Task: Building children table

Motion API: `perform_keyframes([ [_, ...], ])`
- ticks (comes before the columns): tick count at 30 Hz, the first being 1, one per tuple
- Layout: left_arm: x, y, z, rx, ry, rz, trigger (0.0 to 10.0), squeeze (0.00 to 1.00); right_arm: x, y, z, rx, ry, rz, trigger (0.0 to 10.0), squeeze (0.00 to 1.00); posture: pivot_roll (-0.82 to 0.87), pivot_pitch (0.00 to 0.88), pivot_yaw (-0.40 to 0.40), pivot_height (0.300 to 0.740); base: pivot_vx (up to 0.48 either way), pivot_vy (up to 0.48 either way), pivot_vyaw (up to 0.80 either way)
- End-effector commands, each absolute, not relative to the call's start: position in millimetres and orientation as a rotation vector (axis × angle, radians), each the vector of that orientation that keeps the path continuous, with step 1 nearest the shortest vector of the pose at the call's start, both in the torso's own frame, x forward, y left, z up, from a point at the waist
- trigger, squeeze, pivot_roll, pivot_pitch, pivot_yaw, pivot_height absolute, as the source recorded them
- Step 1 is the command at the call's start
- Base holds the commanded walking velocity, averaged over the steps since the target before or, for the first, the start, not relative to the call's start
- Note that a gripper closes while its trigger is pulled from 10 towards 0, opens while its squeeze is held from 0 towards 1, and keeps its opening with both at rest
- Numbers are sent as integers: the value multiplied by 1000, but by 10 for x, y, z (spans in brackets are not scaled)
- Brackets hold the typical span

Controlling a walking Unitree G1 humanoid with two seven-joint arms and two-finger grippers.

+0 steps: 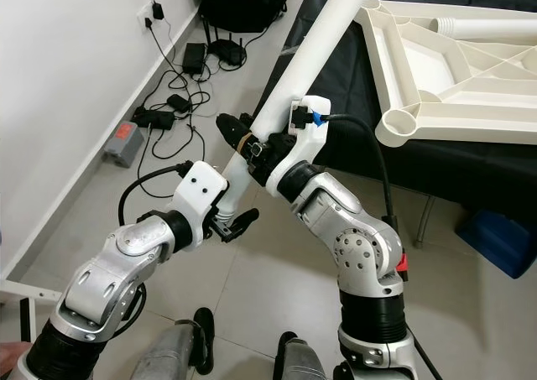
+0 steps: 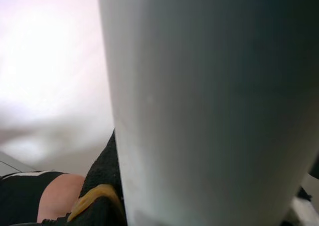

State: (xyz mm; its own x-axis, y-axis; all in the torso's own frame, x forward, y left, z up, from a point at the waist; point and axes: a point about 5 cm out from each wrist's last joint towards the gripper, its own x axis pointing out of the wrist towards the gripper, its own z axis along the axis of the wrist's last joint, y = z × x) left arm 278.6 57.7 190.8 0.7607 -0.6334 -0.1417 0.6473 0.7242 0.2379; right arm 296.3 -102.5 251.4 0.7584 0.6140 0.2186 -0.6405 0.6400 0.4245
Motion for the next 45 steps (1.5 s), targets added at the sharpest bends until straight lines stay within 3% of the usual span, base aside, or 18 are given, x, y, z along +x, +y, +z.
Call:
perform_keyframes([
  [1, 2786, 589, 1911, 295, 31, -704, 0, 0, 2907, -959, 2470, 502, -28, 759, 10000, 0, 139, 249, -12, 740, 0, 0, 0],
  [10, 2806, 630, 1885, 303, 39, -665, 0, 0, 2907, -983, 2445, 501, -18, 745, 10000, 0, 139, 253, -10, 740, 0, 0, 0],
  [11, 2810, 631, 1883, 305, 42, -656, 10000, 0, 2910, -984, 2448, 508, -19, 744, 10000, 0, 138, 252, -13, 740, 0, 0, 0],
  [14, 2815, 632, 1888, 312, 45, -652, 10000, 0, 2916, -982, 2454, 509, -23, 745, 10000, 4, 139, 256, -15, 740, 0, 0, 0],
  [15, 2815, 635, 1896, 313, 43, -652, 10000, 0, 2919, -977, 2460, 512, -25, 752, 10000, 1000, 138, 257, -15, 740, 0, 0, 0],
  [18, 2816, 639, 1904, 317, 36, -651, 10000, 0, 2921, -970, 2468, 519, -26, 762, 10000, 1000, 138, 257, -15, 740, 0, 0, 0],
  [19, 2810, 643, 1908, 315, 32, -653, 10000, 0, 2917, -960, 2473, 523, -26, 776, 10000, 0, 139, 257, -15, 740, 0, 0, 0],
  [32, 2679, 639, 1917, 234, 55, -755, 10000, 0, 2940, -980, 2536, 582, -46, 871, 10000, 0, 142, 260, -13, 740, 0, 0, 0],
  [35, 2570, 574, 1928, 138, 101, -881, 10000, 0, 3001, -1043, 2607, 613, -81, 951, 10000, 0, 144, 260, -13, 740, 0, 0, 0],
  [45, 2480, 562, 1946, 99, 117, -952, 10000, 0, 2922, -1137, 2685, 661, -85, 1219, 10000, 0, 151, 266, -12, 740, 0, 0, 0],
])
